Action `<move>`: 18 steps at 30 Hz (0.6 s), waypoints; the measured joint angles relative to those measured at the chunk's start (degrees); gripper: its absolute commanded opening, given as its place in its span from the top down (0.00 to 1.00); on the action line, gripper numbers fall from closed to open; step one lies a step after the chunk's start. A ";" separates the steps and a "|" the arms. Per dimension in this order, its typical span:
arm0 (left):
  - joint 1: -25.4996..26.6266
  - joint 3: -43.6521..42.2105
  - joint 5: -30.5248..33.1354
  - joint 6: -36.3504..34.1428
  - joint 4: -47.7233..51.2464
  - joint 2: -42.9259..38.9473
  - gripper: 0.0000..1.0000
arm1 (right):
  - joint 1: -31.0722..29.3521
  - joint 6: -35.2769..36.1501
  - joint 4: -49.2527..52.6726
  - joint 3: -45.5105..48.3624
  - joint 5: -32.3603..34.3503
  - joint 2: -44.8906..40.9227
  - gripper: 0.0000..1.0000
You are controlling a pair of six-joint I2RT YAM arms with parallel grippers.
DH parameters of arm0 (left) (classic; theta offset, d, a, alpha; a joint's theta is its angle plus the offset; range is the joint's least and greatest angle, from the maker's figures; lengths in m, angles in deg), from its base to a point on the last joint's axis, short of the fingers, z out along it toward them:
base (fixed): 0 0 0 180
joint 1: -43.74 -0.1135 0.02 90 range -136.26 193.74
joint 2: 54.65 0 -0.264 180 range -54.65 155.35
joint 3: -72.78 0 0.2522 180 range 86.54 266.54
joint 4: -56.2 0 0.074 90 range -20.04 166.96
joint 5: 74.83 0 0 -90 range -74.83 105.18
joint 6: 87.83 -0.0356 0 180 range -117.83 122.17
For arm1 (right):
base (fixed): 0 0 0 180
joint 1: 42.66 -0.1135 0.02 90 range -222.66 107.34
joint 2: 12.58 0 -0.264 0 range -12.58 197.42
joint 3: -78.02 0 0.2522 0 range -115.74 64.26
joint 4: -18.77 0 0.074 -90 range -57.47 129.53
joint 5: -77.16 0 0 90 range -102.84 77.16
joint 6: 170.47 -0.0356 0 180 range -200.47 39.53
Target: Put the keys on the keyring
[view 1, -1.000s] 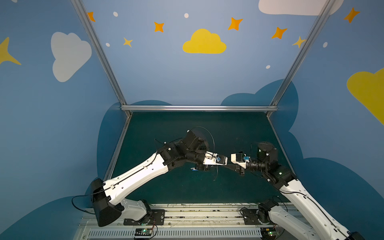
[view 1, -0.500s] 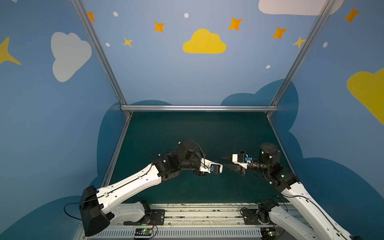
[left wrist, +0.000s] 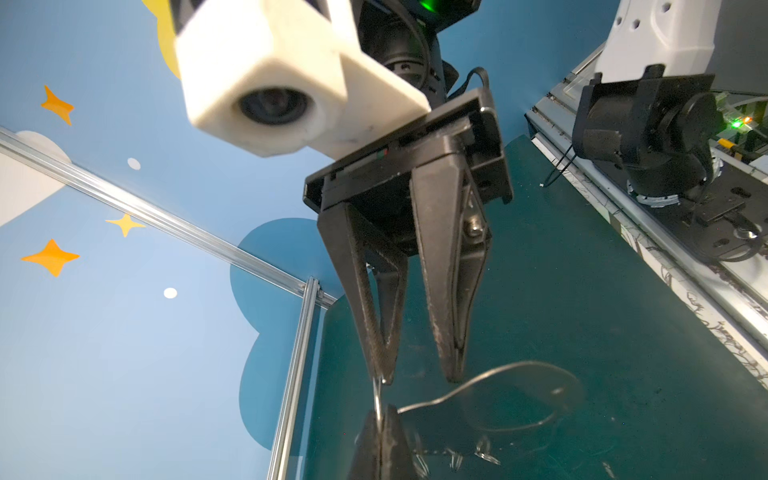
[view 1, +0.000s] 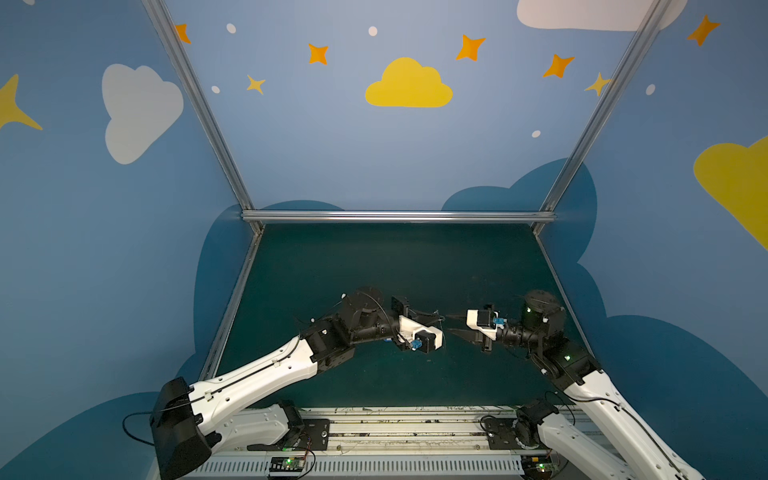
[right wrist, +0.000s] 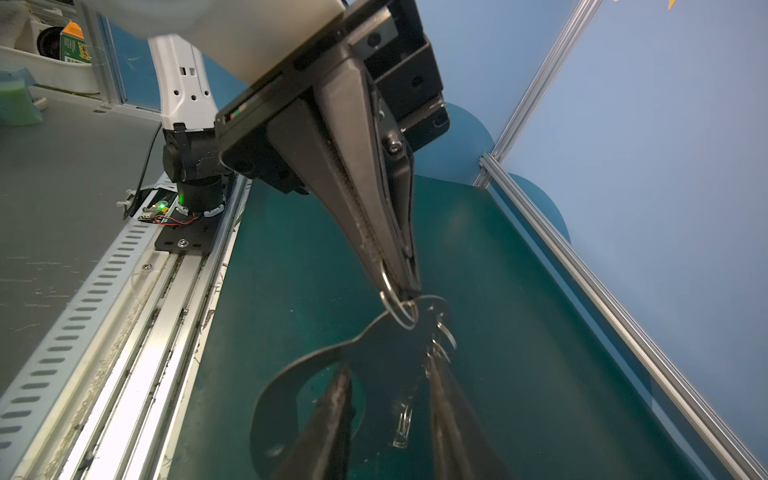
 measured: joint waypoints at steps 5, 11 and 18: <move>-0.57 -1.25 2.97 2.10 -0.24 -1.99 0.97 | 0.00 -4.35 -3.52 2.54 3.45 1.84 0.65; -7.65 -6.54 4.04 7.80 1.07 -9.05 0.97 | -2.05 -15.52 -9.68 4.90 6.91 10.80 0.65; -17.99 -12.07 3.13 13.92 3.54 -16.72 0.97 | -12.13 -27.36 -12.28 3.48 16.44 24.65 0.66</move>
